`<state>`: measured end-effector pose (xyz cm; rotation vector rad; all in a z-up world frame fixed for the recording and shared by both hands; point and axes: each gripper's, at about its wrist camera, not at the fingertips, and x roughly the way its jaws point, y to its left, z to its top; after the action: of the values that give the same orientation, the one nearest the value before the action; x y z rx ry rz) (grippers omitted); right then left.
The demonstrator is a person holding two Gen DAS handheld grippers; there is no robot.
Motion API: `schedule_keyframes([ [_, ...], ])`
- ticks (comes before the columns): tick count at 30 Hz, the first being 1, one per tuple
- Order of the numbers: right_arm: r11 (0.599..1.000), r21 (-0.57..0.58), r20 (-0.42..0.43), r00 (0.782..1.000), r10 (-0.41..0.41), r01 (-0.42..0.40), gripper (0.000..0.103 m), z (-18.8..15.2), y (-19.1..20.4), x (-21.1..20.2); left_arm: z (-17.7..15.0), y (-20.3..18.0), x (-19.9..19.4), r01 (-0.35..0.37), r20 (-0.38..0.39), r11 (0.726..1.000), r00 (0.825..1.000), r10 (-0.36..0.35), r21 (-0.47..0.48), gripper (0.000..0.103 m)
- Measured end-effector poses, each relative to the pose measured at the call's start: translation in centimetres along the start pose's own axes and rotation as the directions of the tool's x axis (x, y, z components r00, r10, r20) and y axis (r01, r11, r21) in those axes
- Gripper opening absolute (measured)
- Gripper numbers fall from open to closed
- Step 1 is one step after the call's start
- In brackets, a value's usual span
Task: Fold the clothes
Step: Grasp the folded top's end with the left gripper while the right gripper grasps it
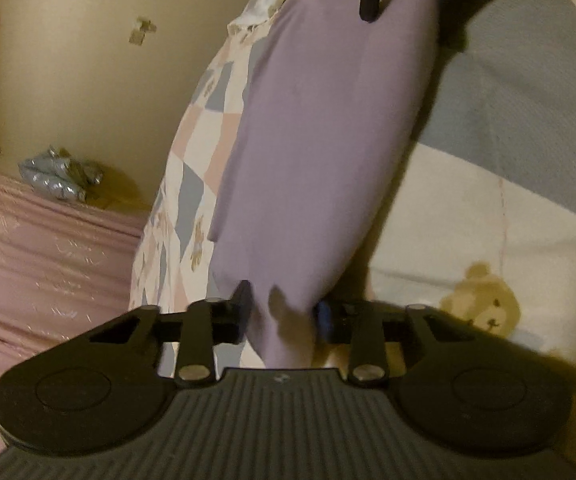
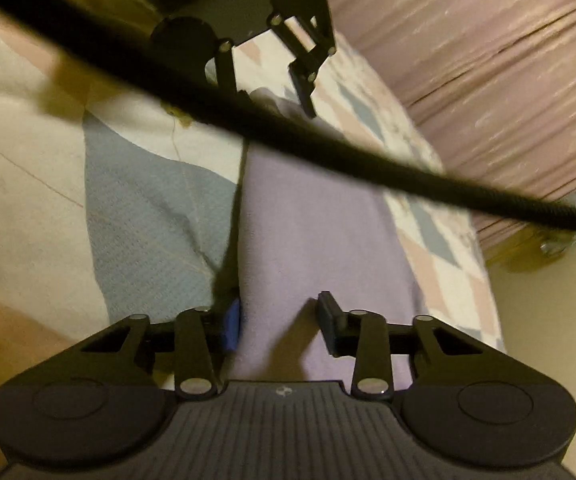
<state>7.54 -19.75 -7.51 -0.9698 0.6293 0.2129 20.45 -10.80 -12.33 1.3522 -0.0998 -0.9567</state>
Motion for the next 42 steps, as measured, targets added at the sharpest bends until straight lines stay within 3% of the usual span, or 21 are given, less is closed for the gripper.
schedule_keyframes([
  [1, 1.0, -0.009, 0.009, 1.0, -0.012, 0.012, 0.019, -0.2, 0.2, -0.1, -0.1, -0.2, 0.0, 0.0, 0.002, 1.0, 1.0, 0.0, -0.003, 0.01],
  [3, 0.999, -0.022, 0.025, 0.999, -0.035, 0.035, 0.01, -0.7, 0.4, -0.3, -0.3, -0.4, 0.0, -0.008, 0.003, 1.0, 1.0, 0.008, -0.008, 0.006],
  [7, 0.999, 0.009, 0.051, 0.998, -0.039, 0.038, 0.007, -1.1, -0.4, -0.5, 0.3, -0.1, -0.4, -0.034, -0.011, 0.999, 0.999, 0.034, -0.032, 0.004],
  [11, 0.999, 0.019, 0.086, 0.995, -0.04, 0.038, 0.007, -1.8, -1.1, -1.0, 1.6, 0.5, -1.6, -0.052, -0.036, 0.996, 0.998, 0.05, -0.073, 0.003],
  [15, 0.998, 0.023, 0.116, 0.992, -0.055, 0.052, 0.006, -3.9, -2.4, -2.3, 3.7, 0.1, -4.8, -0.025, -0.075, 0.99, 0.997, 0.014, -0.142, 0.003],
  [20, 0.994, -0.057, 0.094, 0.992, -0.089, 0.095, 0.006, -5.6, -2.7, -5.5, 7.2, -1.8, -7.8, -0.006, -0.126, 0.986, 0.992, -0.015, -0.167, 0.003],
  [27, 0.981, -0.161, 0.033, 0.994, -0.102, 0.106, 0.007, -8.7, -2.0, -4.6, 11.9, -4.6, -11.4, 0.013, -0.195, 0.982, 0.979, -0.051, -0.19, 0.003],
  [30, 0.983, -0.157, 0.027, 0.995, -0.096, 0.099, 0.007, -8.7, -2.0, -4.7, 11.8, -5.1, -11.4, 0.011, -0.212, 0.977, 0.976, -0.057, -0.211, 0.003],
  [34, 0.987, -0.139, 0.034, 0.996, -0.08, 0.084, 0.015, -9.2, -2.2, -4.8, 11.5, -5.3, -10.7, 0.016, -0.23, 0.971, 0.97, -0.073, -0.238, 0.003],
  [42, 0.996, -0.068, 0.107, 0.993, -0.052, 0.06, 0.015, -9.9, -2.9, -4.5, 11.0, -5.0, -10.8, 0.011, -0.258, 0.943, 0.961, -0.103, -0.332, 0.004],
])
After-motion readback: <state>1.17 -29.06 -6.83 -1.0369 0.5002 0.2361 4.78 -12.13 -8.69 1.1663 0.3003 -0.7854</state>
